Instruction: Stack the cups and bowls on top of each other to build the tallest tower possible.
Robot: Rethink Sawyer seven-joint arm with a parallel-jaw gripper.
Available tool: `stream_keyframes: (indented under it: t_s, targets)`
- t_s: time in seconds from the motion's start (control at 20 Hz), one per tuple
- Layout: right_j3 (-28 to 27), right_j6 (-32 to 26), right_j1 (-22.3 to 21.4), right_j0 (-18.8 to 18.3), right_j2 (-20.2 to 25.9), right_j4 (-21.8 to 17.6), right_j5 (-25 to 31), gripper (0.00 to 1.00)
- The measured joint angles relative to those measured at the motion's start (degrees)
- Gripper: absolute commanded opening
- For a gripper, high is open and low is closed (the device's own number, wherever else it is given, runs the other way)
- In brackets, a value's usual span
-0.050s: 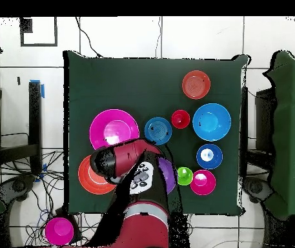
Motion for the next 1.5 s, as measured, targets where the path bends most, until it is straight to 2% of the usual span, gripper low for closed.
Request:
stream_keyframes:
  t_s: [0.7, 1.5]
  targets:
    - [0.01, 0.00, -1.80, -2.71, 3.16, 3.98, 0.92, 0.00]
    - [0.02, 0.00, -2.00, -3.36, 5.23, 4.10, 0.92, 0.00]
